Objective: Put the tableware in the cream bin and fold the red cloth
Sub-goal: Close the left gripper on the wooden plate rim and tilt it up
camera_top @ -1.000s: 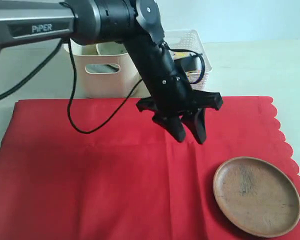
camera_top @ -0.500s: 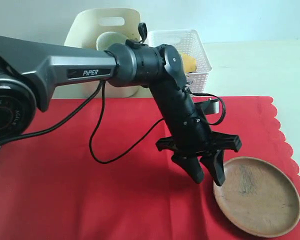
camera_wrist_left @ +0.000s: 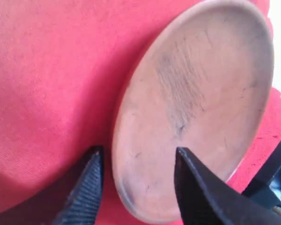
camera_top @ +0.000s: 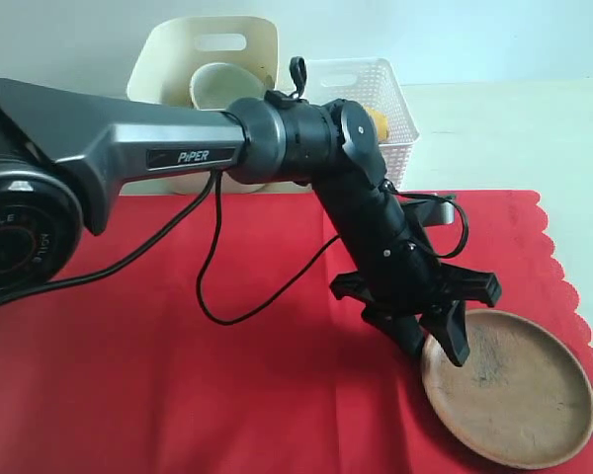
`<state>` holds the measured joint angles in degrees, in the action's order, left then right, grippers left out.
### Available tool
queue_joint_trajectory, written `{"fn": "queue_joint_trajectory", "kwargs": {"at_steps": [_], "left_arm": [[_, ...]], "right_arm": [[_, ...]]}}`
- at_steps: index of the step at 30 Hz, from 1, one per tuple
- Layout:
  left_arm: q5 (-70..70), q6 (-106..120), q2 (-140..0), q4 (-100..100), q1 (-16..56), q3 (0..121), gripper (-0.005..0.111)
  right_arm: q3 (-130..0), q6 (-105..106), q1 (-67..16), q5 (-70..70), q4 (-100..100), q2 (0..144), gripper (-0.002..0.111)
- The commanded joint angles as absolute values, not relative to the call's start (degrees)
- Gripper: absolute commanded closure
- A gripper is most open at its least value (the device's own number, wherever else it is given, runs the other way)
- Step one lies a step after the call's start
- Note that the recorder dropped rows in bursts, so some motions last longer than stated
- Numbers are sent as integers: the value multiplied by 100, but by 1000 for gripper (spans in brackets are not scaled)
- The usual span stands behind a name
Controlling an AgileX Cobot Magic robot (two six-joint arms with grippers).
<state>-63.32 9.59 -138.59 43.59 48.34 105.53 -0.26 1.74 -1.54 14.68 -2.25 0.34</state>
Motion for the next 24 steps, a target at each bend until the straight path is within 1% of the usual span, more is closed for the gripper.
{"fn": "queue_joint_trajectory", "kwargs": {"at_steps": [1,11,13,15,17,19,21,24], "left_arm": [[-6160,1022,-13860,4255,4859,10536,60],[-6209,1006,-14057,4282,4881,10536,60],[-6209,1006,-14071,4257,4894,10536,62],[-6173,1006,-14071,4235,4908,10536,71],[-6134,993,-14071,4249,4908,10536,83],[-6134,993,-14071,4238,4908,10536,97],[-6125,993,-14071,4238,4908,10536,107],[-6135,993,-14049,4226,4908,10536,107]], "right_arm": [[0,193,-133,1398,-249,0,108],[0,193,-133,1398,-249,0,108],[0,193,-133,1398,-249,0,108],[0,193,-133,1398,-249,0,108],[0,193,-133,1398,-249,0,108],[0,193,-133,1398,-249,0,108],[0,193,-133,1398,-249,0,108],[0,193,-133,1398,-249,0,108]]}}
